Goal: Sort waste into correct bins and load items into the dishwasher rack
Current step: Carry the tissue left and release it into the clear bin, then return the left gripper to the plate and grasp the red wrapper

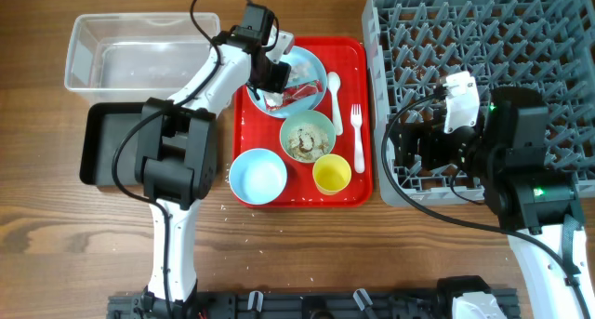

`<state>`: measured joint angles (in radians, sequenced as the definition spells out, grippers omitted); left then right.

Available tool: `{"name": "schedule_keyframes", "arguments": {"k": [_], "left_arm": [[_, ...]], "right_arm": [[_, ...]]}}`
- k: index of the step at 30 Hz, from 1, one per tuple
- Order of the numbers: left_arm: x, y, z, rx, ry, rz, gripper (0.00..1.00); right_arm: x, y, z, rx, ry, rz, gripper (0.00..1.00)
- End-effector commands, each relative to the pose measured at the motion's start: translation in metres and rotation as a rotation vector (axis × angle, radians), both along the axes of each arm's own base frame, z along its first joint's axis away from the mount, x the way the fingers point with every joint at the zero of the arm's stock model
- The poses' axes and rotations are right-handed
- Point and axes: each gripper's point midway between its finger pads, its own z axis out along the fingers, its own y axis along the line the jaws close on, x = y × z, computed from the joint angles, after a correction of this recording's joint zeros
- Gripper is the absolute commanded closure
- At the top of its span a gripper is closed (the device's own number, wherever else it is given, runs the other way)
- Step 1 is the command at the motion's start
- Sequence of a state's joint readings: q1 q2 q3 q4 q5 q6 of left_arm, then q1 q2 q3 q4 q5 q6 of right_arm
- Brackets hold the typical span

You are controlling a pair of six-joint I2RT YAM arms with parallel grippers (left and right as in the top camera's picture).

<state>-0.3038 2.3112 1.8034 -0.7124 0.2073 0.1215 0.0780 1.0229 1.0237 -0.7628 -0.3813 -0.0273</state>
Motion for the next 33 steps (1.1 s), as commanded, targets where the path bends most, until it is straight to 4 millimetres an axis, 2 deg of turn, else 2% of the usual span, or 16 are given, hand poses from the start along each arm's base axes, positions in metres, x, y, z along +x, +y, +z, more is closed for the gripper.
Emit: {"name": "schedule_keyframes", "arguments": {"k": [1,4,7,9,12,14,16,17,18,20,21,24,28,30,32,33], "left_arm": [[0.033,0.022,0.083,-0.097,-0.127,0.174,0.96],[0.041,0.056,0.154,-0.114,-0.256,0.26,0.96],[0.036,0.098,0.201,-0.081,-0.336,0.369,0.96],[0.028,0.124,0.223,-0.063,-0.365,0.42,0.96],[0.026,0.156,0.223,-0.03,-0.359,0.486,0.96],[0.026,0.174,0.2,-0.001,-0.31,0.521,0.96],[0.024,0.185,0.167,0.021,-0.239,0.54,0.96],[0.023,0.188,0.14,0.037,-0.182,0.546,0.91],[0.023,0.19,0.121,0.048,-0.144,0.547,0.7],[0.024,0.19,0.105,0.055,-0.115,0.548,0.0],[0.025,0.189,0.104,0.054,-0.118,0.546,0.0],[0.034,0.173,0.124,0.033,-0.182,0.465,0.0],[0.035,0.124,0.165,0.042,-0.297,0.23,0.0],[0.024,0.073,0.173,0.043,-0.331,0.046,0.01],[0.004,0.011,0.151,0.077,-0.309,-0.168,0.09],[0.001,0.0,0.141,0.09,-0.297,-0.206,0.09]], "right_arm": [[0.002,0.001,0.006,0.003,-0.012,0.001,0.0],[0.002,0.001,0.006,0.004,-0.011,0.001,0.0],[0.002,0.001,0.006,0.004,-0.011,0.001,0.0],[0.002,0.001,0.006,0.004,-0.011,0.001,0.0],[0.002,0.001,0.006,0.004,-0.011,0.0,0.0],[0.002,0.001,0.006,0.004,-0.011,0.0,0.0],[0.002,0.001,0.006,0.004,-0.011,0.0,0.0],[0.002,0.001,0.006,0.004,-0.011,0.001,0.0],[0.002,0.001,0.005,0.004,-0.01,0.001,0.0],[0.002,0.001,0.005,0.004,-0.01,0.001,0.0],[0.002,0.001,0.005,0.004,-0.01,0.001,0.0],[0.002,0.001,0.006,0.004,-0.01,0.001,0.0],[0.002,0.001,0.006,0.004,-0.011,0.001,0.0],[0.002,0.001,0.006,0.004,-0.01,0.001,0.0],[0.003,0.001,0.006,0.004,-0.012,0.0,0.0],[0.003,0.001,0.006,0.005,-0.012,0.001,0.0]]}}
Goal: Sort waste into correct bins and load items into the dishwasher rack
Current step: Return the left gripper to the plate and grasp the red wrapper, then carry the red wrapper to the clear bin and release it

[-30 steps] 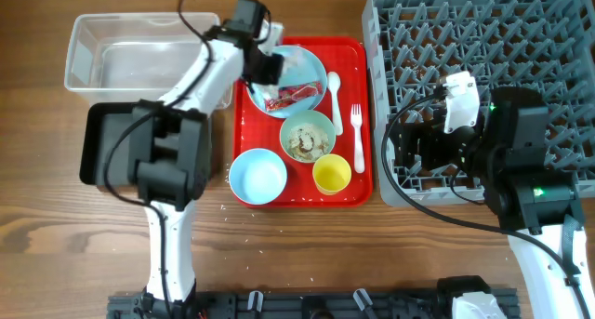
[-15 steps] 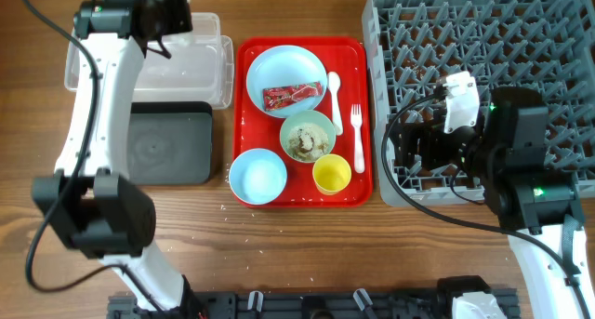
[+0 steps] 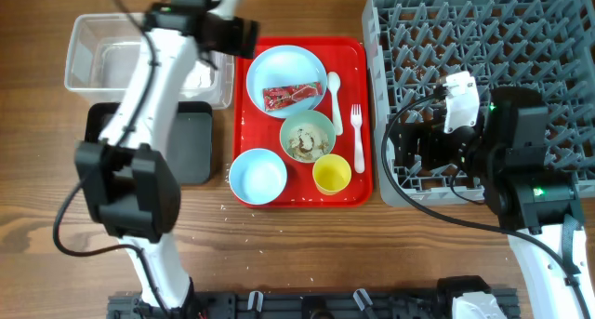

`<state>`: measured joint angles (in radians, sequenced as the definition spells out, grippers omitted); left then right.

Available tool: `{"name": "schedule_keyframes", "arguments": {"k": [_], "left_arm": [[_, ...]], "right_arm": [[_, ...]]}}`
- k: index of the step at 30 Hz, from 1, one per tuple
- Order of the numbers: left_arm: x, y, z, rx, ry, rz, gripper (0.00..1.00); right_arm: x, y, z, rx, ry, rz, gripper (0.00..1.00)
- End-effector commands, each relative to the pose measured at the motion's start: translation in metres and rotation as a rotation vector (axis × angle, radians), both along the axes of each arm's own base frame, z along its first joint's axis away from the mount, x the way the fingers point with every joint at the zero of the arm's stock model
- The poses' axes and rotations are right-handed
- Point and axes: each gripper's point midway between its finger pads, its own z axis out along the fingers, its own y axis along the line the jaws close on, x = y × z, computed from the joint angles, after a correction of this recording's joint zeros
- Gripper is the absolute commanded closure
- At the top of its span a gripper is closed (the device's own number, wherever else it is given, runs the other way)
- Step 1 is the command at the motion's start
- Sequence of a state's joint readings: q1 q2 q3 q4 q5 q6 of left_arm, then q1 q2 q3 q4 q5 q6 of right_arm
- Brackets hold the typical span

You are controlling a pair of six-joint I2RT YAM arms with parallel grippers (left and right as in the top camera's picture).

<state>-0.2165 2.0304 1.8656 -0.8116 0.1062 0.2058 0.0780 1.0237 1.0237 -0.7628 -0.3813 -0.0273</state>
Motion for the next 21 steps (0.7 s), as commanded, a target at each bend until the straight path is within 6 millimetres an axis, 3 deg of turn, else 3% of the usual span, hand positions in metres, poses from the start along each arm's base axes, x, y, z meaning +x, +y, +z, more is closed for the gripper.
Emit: {"name": "schedule_keyframes", "arguments": {"k": [1,6,9,21], "left_arm": [[-0.021,-0.068,-0.027,0.102,0.012,-0.283,0.1],[-0.026,-0.078,-0.096,0.181,0.123,-0.381,0.11],[-0.033,-0.082,-0.118,0.194,0.159,-0.476,0.16],[-0.044,-0.077,-0.161,0.215,0.256,-0.502,0.21]], "right_arm": [[0.002,0.001,0.006,0.004,-0.012,0.0,0.0],[0.002,0.001,0.005,0.004,-0.007,0.0,0.0],[0.002,0.001,0.005,0.004,-0.006,0.001,0.0],[0.007,0.002,-0.008,0.001,0.039,0.0,0.0]]}}
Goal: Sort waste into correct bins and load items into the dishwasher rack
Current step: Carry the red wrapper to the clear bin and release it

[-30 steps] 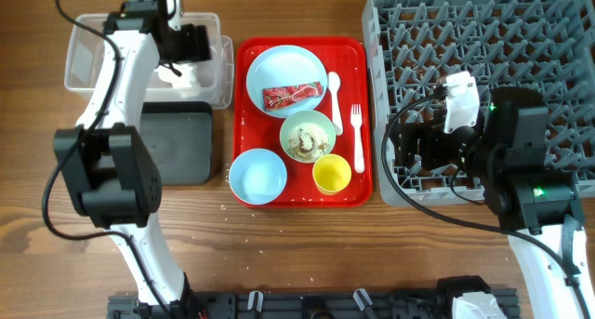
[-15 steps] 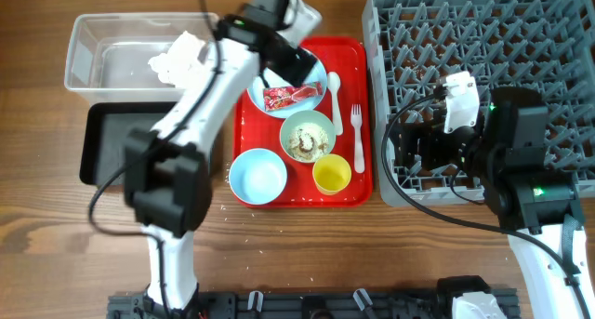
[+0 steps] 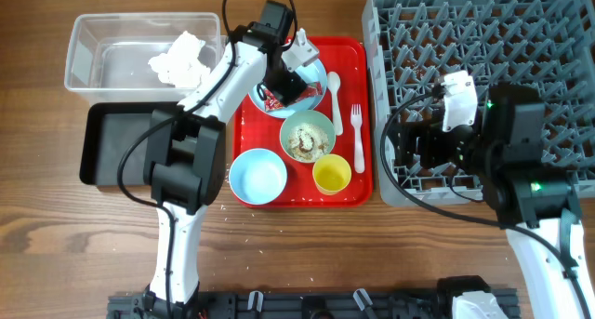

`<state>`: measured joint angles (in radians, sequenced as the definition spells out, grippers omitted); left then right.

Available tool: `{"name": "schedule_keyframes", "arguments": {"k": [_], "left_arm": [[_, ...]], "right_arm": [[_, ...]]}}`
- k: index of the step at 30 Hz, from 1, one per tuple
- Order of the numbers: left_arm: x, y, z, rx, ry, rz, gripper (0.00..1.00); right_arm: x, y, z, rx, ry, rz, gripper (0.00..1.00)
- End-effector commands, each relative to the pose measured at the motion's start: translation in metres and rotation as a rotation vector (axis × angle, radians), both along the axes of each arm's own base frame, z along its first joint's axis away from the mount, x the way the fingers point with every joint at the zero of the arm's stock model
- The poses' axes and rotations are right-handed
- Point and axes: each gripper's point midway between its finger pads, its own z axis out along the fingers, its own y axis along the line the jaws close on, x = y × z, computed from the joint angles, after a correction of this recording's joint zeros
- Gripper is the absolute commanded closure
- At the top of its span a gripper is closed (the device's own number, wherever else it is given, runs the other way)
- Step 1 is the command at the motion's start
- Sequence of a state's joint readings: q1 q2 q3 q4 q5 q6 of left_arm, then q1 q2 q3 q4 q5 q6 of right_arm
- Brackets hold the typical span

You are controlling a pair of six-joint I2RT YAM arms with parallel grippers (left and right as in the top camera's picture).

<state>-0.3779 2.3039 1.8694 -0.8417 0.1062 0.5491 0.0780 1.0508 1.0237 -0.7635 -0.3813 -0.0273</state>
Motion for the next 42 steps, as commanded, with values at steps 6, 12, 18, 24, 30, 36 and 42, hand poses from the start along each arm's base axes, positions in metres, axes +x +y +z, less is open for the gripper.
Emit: {"name": "schedule_keyframes", "arguments": {"k": [6,12,18,24,30,36,42], "left_arm": [[-0.004,-0.001,-0.032,0.008,0.055,-0.025,0.34],[-0.005,0.002,-0.044,0.017,0.071,0.0,0.96],[0.042,0.038,0.036,0.097,-0.157,0.382,0.96],[0.049,0.098,0.182,-0.08,-0.338,0.752,0.96],[0.044,0.191,0.177,-0.11,-0.267,1.027,0.96],[0.041,0.23,0.09,-0.066,-0.064,1.103,0.48],[0.043,0.211,0.111,-0.148,-0.064,1.061,0.0]], "right_arm": [[0.009,0.002,-0.014,0.004,0.061,-0.004,0.0],[0.009,0.002,-0.014,0.003,0.062,-0.004,0.0],[0.009,0.002,-0.014,0.004,0.061,-0.004,0.0],[0.009,0.002,-0.014,0.003,0.061,-0.004,0.0],[0.01,0.002,-0.013,0.004,0.057,-0.004,0.0],[0.01,0.002,-0.014,0.004,0.058,-0.004,0.0],[0.01,0.002,-0.013,0.004,0.058,-0.004,0.0]]}}
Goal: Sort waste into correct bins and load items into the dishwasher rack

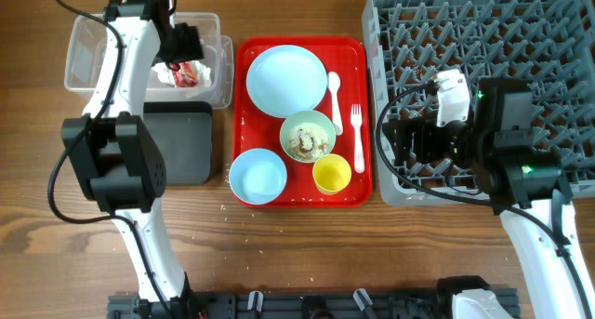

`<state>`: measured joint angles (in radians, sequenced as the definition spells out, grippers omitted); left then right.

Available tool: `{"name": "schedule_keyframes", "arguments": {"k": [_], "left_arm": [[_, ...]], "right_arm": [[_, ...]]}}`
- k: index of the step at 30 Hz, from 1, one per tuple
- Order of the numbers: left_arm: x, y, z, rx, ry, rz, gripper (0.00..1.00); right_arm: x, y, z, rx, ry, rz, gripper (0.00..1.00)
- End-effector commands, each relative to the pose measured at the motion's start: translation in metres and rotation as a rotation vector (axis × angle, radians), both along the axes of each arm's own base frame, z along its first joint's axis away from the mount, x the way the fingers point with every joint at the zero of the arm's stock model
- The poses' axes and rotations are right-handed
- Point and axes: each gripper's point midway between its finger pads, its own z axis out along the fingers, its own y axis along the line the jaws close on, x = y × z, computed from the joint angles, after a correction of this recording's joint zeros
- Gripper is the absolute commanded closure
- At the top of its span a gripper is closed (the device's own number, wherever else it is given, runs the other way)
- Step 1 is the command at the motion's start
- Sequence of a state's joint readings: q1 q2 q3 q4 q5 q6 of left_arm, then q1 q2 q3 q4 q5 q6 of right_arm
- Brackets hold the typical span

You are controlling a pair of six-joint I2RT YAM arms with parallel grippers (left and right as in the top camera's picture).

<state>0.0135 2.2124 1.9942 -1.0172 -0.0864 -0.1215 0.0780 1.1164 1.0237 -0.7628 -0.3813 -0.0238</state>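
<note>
My left gripper [184, 66] hangs over the right end of the clear plastic bin [93, 63], shut on a red wrapper [185, 75]. A crumpled white napkin [212, 66] lies in that bin beside it. On the red tray [349, 194] sit a bare blue plate [285, 79], a green bowl [307, 137] with food residue, a small blue bowl [257, 175], a yellow cup [332, 174], a white spoon [335, 98] and a white fork [357, 138]. My right gripper [394, 147] is open at the front left corner of the grey dishwasher rack [483, 31], holding nothing.
A black bin [181, 152] stands just in front of the clear bin, left of the tray. The tray lies between the bins and the rack. Crumbs dot the wooden table around the tray's front left corner.
My left gripper was at the red wrapper on the blue plate; it is now over the clear bin with the wrapper. The plate is bare. The right arm has barely moved.
My left gripper was first down on the blue plate among napkin and wrapper. Then it was over the clear bin, with only the wrapper left on the plate. After that the napkin lay in the bin and the gripper was back at the wrapper, which is now over the bin.
</note>
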Motion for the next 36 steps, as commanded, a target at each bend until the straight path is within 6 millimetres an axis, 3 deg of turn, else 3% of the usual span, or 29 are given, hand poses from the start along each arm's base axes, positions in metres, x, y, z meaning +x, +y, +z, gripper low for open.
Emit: {"name": "schedule_keyframes", "arguments": {"k": [1,4,7,8,12,16,20,25,30,33,35,36], "left_arm": [[0.003,-0.027,0.049,-0.104,-0.102,-0.044,0.0],[-0.018,-0.063,0.084,-0.227,-0.112,-0.123,0.0],[-0.064,-0.128,0.11,-0.425,-0.027,-0.257,0.01],[-0.088,-0.151,0.111,-0.431,0.04,-0.303,0.05],[-0.144,-0.206,0.088,-0.349,0.225,-0.432,0.08],[-0.191,-0.257,0.055,-0.313,0.338,-0.57,0.11],[-0.22,-0.265,0.024,-0.233,0.419,-0.593,0.17],[-0.245,-0.277,-0.002,-0.206,0.468,-0.631,0.19],[-0.252,-0.281,-0.027,-0.18,0.461,-0.56,0.24],[-0.248,-0.284,-0.031,-0.193,0.446,-0.517,0.46],[-0.246,-0.287,-0.031,-0.207,0.437,-0.488,0.8],[-0.247,-0.288,-0.031,-0.208,0.436,-0.484,0.86]], "right_arm": [[0.003,0.001,0.005,0.007,-0.008,-0.002,0.0],[0.002,0.002,0.005,0.041,0.014,-0.034,0.0],[-0.001,0.01,0.009,0.083,0.017,-0.005,0.0],[0.0,0.009,0.011,0.076,0.003,-0.004,0.0],[0.002,-0.011,0.047,0.105,-0.087,-0.091,0.0],[-0.011,-0.064,0.091,0.064,-0.201,-0.283,0.0],[-0.029,-0.09,0.09,0.026,-0.19,-0.393,0.0],[-0.035,-0.089,0.08,0.022,-0.139,-0.392,0.0],[-0.037,-0.089,0.074,0.011,-0.115,-0.381,0.0],[-0.035,-0.089,0.073,0.011,-0.109,-0.38,0.0],[-0.034,-0.089,0.07,0.012,-0.099,-0.381,0.0],[-0.033,-0.089,0.069,0.013,-0.092,-0.382,0.0]]}}
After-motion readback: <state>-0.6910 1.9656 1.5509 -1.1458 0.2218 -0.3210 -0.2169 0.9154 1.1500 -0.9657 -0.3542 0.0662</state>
